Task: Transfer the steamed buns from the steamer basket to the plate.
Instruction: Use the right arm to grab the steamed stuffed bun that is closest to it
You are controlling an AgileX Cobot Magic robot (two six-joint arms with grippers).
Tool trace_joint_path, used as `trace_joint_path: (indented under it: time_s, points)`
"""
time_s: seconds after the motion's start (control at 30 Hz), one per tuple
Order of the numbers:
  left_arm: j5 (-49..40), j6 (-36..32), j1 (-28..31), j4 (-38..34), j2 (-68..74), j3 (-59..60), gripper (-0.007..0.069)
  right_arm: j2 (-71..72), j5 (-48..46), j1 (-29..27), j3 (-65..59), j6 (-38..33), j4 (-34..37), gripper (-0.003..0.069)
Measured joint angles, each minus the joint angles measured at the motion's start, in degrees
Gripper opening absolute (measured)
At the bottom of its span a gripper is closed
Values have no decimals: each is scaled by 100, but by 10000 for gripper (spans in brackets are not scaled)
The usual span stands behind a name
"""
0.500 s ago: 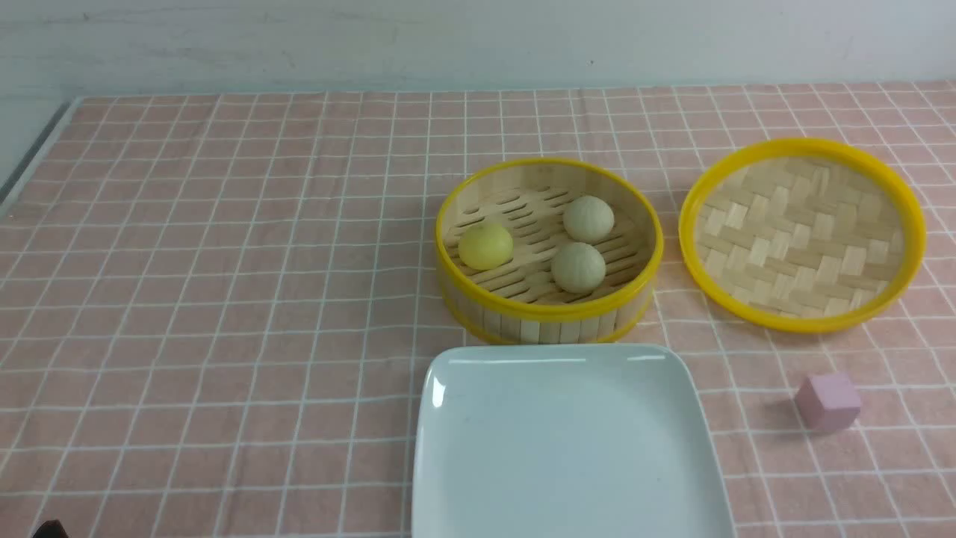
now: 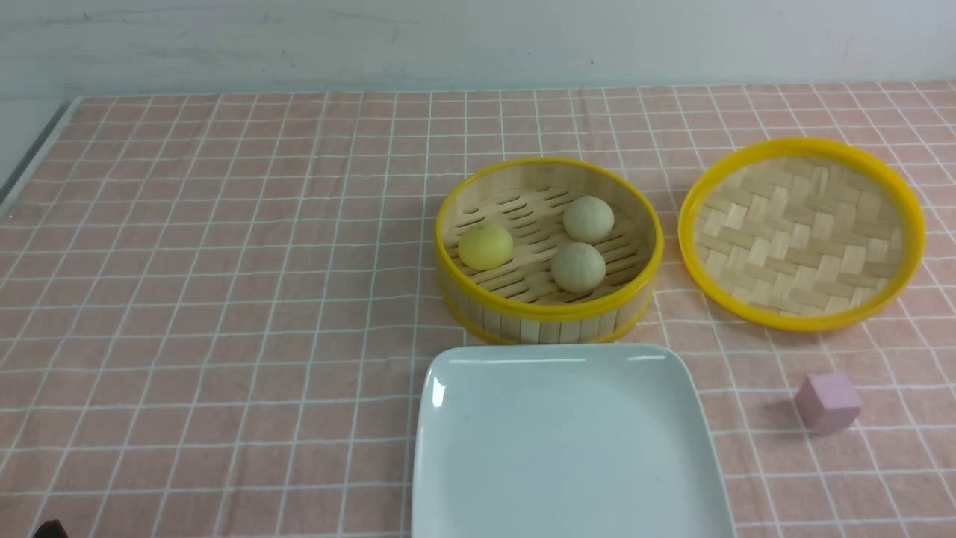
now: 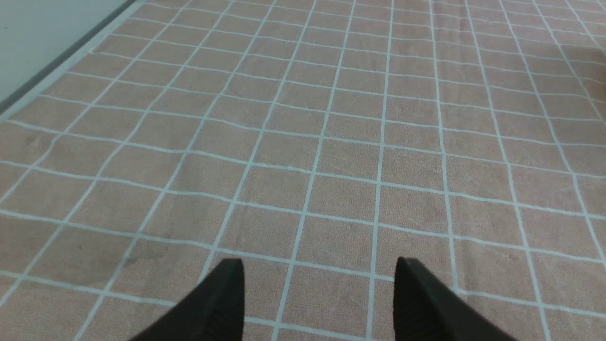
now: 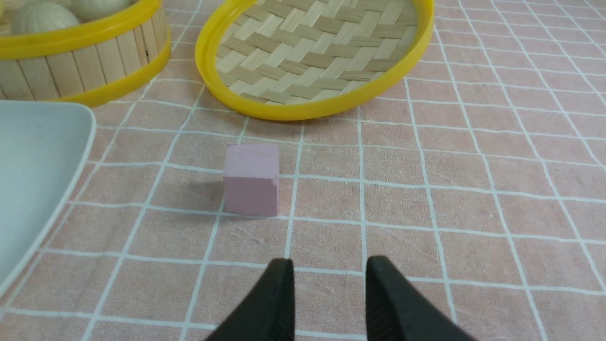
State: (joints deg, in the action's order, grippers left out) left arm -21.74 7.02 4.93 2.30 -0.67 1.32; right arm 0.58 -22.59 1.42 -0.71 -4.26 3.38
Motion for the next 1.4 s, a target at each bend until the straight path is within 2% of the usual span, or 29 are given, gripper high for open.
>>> trace_joint_path:
  time_s: [0.7, 0.83, 1.17, 1.4]
  points:
    - [0, 0, 0, 0, 0, 0, 438, 0, 10, 0, 0, 0, 5, 239]
    - [0, 0, 0, 5, 0, 0, 438, 0, -180, 0, 82, 0, 238, 239]
    - [0, 0, 0, 5, 0, 0, 438, 12, -864, 0, 2484, 0, 959, 239]
    - [0, 0, 0, 5, 0, 0, 438, 36, -654, 0, 2647, 0, 1312, 239]
